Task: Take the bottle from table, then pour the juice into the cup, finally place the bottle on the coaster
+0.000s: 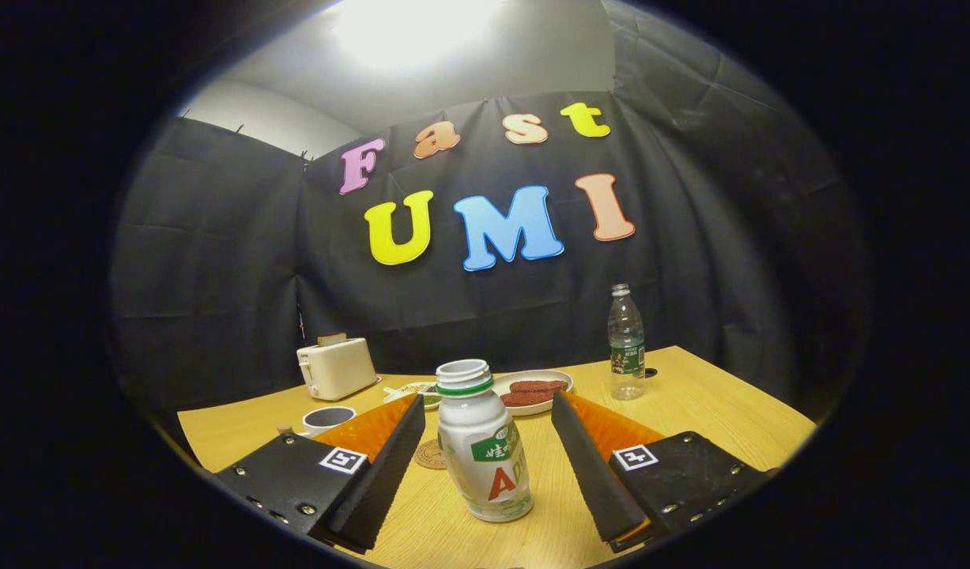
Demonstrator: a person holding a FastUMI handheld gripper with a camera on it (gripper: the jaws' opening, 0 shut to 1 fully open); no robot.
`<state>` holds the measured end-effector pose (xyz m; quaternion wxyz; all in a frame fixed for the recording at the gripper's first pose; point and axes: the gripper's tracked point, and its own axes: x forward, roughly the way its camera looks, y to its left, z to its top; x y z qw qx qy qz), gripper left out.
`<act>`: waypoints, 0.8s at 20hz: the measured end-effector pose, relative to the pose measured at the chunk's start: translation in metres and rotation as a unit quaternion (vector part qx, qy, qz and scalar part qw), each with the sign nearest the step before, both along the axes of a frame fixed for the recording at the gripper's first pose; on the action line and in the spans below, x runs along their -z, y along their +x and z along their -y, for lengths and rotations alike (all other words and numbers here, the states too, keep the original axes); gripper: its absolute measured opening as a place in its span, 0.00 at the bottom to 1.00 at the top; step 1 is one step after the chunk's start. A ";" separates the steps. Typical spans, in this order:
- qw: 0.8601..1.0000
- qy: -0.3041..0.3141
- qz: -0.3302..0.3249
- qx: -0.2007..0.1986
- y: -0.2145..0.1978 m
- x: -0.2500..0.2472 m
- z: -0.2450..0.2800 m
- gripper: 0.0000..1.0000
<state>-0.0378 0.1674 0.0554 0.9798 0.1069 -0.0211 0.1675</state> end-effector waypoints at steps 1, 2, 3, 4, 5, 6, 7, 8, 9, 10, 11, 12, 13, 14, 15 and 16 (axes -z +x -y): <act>1.000 -0.002 -0.003 -0.003 0.001 0.004 -0.004 0.98; 1.000 -0.004 -0.007 -0.004 0.003 0.007 -0.007 0.98; 1.000 -0.006 -0.010 -0.004 0.004 0.011 -0.011 0.98; 1.000 -0.009 -0.013 -0.004 0.005 0.014 -0.012 0.98; 1.000 -0.012 -0.016 -0.001 0.007 0.018 -0.013 0.98; 1.000 -0.015 -0.019 0.003 0.010 0.021 -0.014 0.98; 1.000 -0.020 -0.024 0.006 0.012 0.027 -0.015 0.98; 0.999 -0.027 -0.031 0.007 0.014 0.033 -0.017 0.98; 0.999 -0.032 -0.038 0.007 0.015 0.038 -0.019 0.97; 0.998 -0.036 -0.045 0.008 0.017 0.043 -0.019 0.98; 0.998 -0.039 -0.051 0.011 0.018 0.047 -0.020 0.98; 0.997 -0.042 -0.056 0.014 0.020 0.050 -0.019 0.97; 0.997 -0.045 -0.060 0.017 0.021 0.053 -0.019 0.96; 0.997 -0.047 -0.062 0.020 0.022 0.055 -0.018 0.89; 0.997 -0.048 -0.058 0.021 0.022 0.054 -0.019 0.85; 0.997 -0.051 -0.056 0.022 0.021 0.054 -0.019 0.80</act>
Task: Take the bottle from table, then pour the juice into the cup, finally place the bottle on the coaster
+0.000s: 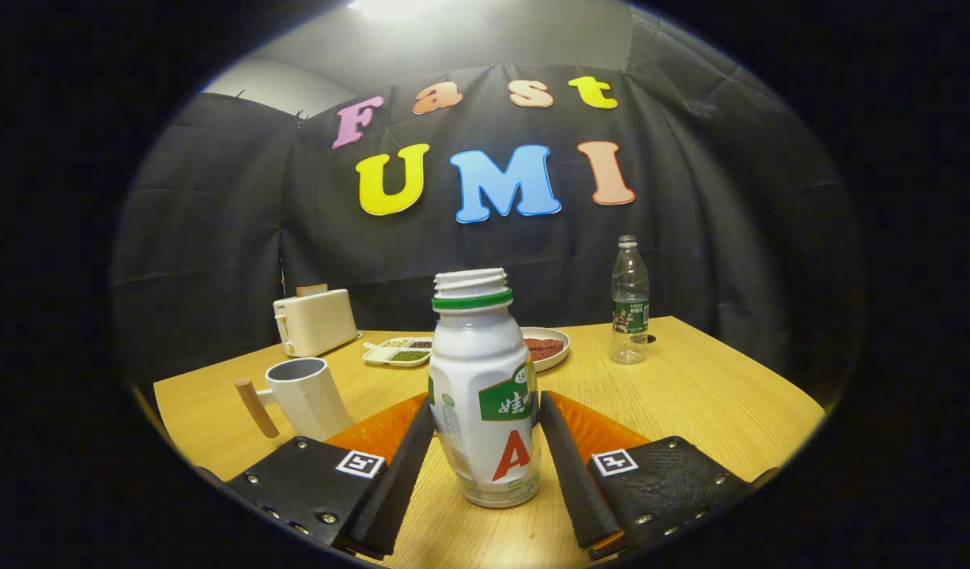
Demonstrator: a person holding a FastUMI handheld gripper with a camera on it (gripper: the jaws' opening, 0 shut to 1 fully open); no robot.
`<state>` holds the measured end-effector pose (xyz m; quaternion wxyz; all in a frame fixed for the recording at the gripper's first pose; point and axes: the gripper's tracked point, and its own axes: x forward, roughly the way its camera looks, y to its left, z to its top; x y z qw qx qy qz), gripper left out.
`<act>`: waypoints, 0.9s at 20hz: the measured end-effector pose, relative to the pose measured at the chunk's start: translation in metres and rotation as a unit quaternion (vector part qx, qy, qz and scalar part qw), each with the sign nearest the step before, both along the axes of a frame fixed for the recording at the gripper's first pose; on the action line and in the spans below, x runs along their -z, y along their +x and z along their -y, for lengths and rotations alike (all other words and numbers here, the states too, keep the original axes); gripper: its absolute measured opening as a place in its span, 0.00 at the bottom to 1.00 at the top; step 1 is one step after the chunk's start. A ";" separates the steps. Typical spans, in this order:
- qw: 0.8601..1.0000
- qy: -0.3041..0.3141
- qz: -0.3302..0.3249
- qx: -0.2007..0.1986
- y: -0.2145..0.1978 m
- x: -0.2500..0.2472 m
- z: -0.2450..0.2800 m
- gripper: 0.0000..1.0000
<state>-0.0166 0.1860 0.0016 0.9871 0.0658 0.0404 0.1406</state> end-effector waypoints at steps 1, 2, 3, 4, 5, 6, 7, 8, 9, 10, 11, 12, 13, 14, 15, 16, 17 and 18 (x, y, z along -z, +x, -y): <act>1.000 -0.004 0.004 0.002 0.000 0.000 0.000 0.80; 1.000 -0.008 0.007 0.005 0.000 0.000 0.001 0.79; 1.000 -0.010 0.013 0.006 -0.001 0.001 0.000 0.76; 1.000 -0.013 0.016 0.006 -0.001 0.000 -0.001 0.76; 1.000 -0.017 0.018 0.007 0.000 0.001 -0.001 0.76; 1.000 -0.020 0.019 0.005 0.000 0.000 -0.002 0.73; 1.000 -0.023 0.020 0.006 0.000 0.000 -0.002 0.74; 0.999 -0.025 0.020 0.008 0.000 0.000 -0.001 0.73; 0.999 -0.028 0.020 0.008 0.000 0.000 -0.001 0.73; 0.999 -0.033 0.023 0.010 0.000 -0.003 0.000 0.73; 0.999 -0.038 0.027 0.012 0.000 -0.006 0.000 0.73; 0.998 -0.047 0.034 0.016 -0.001 -0.011 0.000 0.73; 0.997 -0.056 0.039 0.019 -0.001 -0.013 0.001 0.73; 0.996 -0.069 0.045 0.019 -0.002 -0.017 -0.001 0.73; 0.995 -0.082 0.051 0.022 -0.002 -0.021 -0.003 0.73; 0.994 -0.094 0.058 0.024 -0.002 -0.025 -0.004 0.73; 0.992 -0.105 0.064 0.026 -0.002 -0.029 -0.007 0.73; 0.990 -0.116 0.070 0.028 -0.002 -0.033 -0.009 0.73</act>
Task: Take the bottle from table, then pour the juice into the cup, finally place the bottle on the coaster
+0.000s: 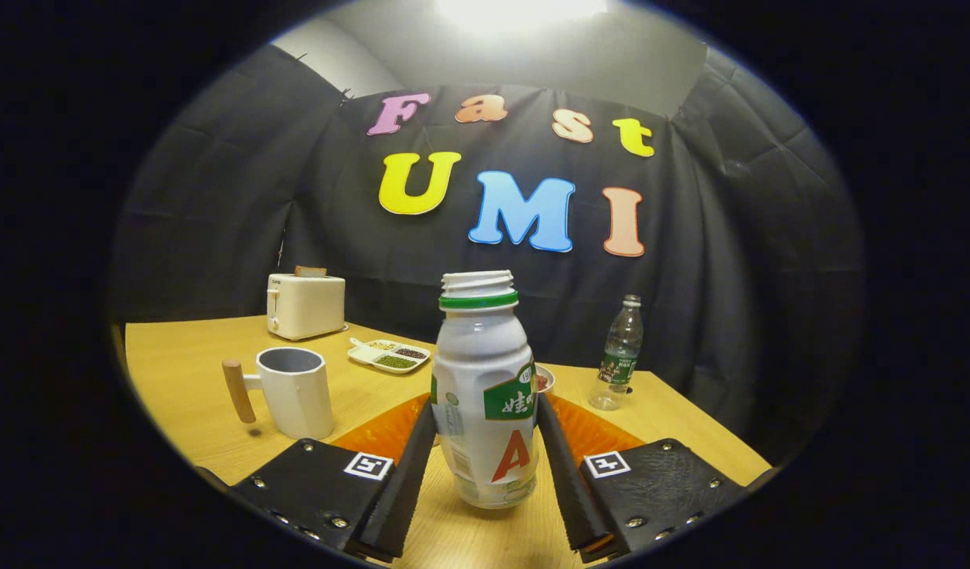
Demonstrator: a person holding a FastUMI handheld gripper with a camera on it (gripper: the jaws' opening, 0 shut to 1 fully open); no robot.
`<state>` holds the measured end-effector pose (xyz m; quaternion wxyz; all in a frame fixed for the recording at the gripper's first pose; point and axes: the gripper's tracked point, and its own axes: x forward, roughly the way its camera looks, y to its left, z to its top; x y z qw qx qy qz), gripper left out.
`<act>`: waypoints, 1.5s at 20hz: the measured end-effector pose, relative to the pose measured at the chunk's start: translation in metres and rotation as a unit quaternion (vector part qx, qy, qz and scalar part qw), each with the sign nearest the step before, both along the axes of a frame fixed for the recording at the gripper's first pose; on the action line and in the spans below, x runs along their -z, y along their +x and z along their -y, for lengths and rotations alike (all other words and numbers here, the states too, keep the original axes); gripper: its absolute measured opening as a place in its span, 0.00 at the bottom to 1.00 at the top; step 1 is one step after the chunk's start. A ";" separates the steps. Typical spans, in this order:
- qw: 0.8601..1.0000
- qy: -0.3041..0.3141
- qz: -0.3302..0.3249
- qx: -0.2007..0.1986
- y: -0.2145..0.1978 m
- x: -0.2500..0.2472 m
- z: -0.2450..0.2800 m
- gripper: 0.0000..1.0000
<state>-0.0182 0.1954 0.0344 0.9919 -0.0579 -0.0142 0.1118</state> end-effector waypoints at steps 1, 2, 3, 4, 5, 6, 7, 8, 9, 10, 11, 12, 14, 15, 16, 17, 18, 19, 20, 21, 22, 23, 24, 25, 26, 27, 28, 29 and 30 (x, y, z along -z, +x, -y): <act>1.000 -0.009 0.005 0.001 0.002 -0.003 -0.003 0.73; 1.000 -0.018 0.008 0.002 0.003 -0.006 -0.006 0.73; 1.000 -0.028 0.010 0.001 0.004 -0.008 -0.009 0.73; 0.999 -0.038 0.011 0.000 0.005 -0.009 -0.012 0.73; 0.999 -0.049 0.011 -0.001 0.006 -0.010 -0.016 0.73; 0.998 -0.059 0.011 -0.001 0.007 -0.010 -0.019 0.73; 0.997 -0.070 0.011 0.000 0.008 -0.010 -0.020 0.73; 0.997 -0.083 0.012 0.002 0.009 -0.012 -0.023 0.73; 0.995 -0.095 0.014 0.005 0.011 -0.012 -0.024 0.73; 0.994 -0.109 0.017 0.008 0.011 -0.013 -0.026 0.73; 0.992 -0.122 0.021 0.011 0.012 -0.014 -0.028 0.73; 0.990 -0.135 0.024 0.013 0.013 -0.015 -0.031 0.74; 0.986 -0.161 0.031 0.017 0.014 -0.017 -0.036 0.73; 0.984 -0.174 0.034 0.020 0.016 -0.018 -0.038 0.73; 0.981 -0.187 0.038 0.023 0.017 -0.020 -0.040 0.73; 0.979 -0.199 0.042 0.026 0.018 -0.020 -0.041 0.73; 0.976 -0.210 0.045 0.028 0.019 -0.021 -0.043 0.73; 0.974 -0.219 0.047 0.029 0.021 -0.020 -0.045 0.73; 0.972 -0.228 0.049 0.031 0.022 -0.020 -0.048 0.73; 0.969 -0.238 0.052 0.032 0.023 -0.021 -0.049 0.73; 0.967 -0.248 0.056 0.036 0.024 -0.022 -0.051 0.73; 0.963 -0.259 0.062 0.041 0.025 -0.024 -0.052 0.73; 0.959 -0.271 0.069 0.045 0.024 -0.025 -0.054 0.73; 0.954 -0.286 0.078 0.051 0.024 -0.026 -0.057 0.73; 0.947 -0.303 0.086 0.056 0.024 -0.027 -0.060 0.73; 0.940 -0.322 0.095 0.061 0.024 -0.029 -0.062 0.73; 0.932 -0.342 0.103 0.065 0.022 -0.029 -0.066 0.73; 0.924 -0.361 0.110 0.067 0.022 -0.029 -0.069 0.73; 0.917 -0.376 0.115 0.068 0.021 -0.028 -0.073 0.73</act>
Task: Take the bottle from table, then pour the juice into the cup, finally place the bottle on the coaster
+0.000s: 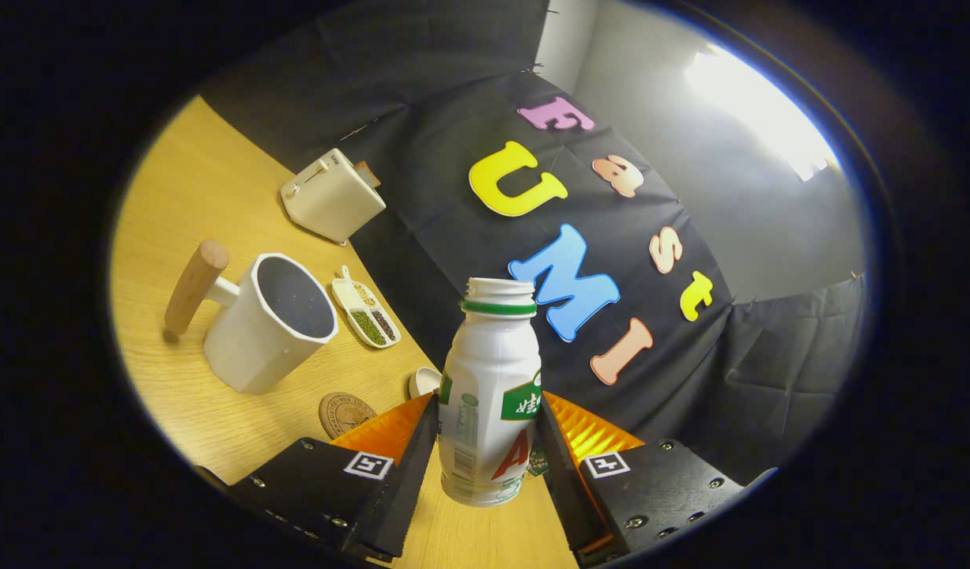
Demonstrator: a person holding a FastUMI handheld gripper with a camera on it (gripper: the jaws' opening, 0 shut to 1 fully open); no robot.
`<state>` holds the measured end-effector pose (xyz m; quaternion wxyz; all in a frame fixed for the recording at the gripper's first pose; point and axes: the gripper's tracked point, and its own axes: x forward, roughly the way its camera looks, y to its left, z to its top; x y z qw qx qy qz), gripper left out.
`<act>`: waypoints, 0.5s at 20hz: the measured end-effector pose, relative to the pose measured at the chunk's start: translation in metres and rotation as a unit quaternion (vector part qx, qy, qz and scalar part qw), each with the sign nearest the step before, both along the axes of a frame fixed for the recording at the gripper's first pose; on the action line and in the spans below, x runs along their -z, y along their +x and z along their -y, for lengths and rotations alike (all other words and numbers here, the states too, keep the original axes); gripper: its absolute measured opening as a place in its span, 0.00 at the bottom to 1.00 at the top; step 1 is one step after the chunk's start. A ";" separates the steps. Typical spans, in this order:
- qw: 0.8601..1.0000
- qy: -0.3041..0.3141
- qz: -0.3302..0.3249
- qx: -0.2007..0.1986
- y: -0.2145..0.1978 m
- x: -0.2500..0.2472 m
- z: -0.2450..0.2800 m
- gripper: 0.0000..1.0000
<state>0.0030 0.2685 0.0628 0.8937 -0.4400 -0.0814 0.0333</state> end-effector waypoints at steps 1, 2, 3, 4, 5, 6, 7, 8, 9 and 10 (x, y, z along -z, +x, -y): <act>1.000 -0.013 0.003 -0.001 0.000 0.003 -0.004 0.73; 1.000 -0.025 0.006 0.000 -0.001 0.005 -0.007 0.73; 0.999 -0.038 0.010 0.003 -0.002 0.006 -0.008 0.73; 0.999 -0.052 0.014 0.004 -0.003 0.007 -0.012 0.73; 0.998 -0.067 0.019 0.005 -0.002 0.007 -0.016 0.73; 0.996 -0.084 0.026 0.008 -0.002 0.008 -0.019 0.73; 0.994 -0.103 0.034 0.012 -0.003 0.011 -0.021 0.73; 0.992 -0.122 0.043 0.016 -0.006 0.012 -0.023 0.73; 0.989 -0.140 0.050 0.019 -0.008 0.014 -0.025 0.73; 0.986 -0.155 0.054 0.022 -0.008 0.017 -0.027 0.73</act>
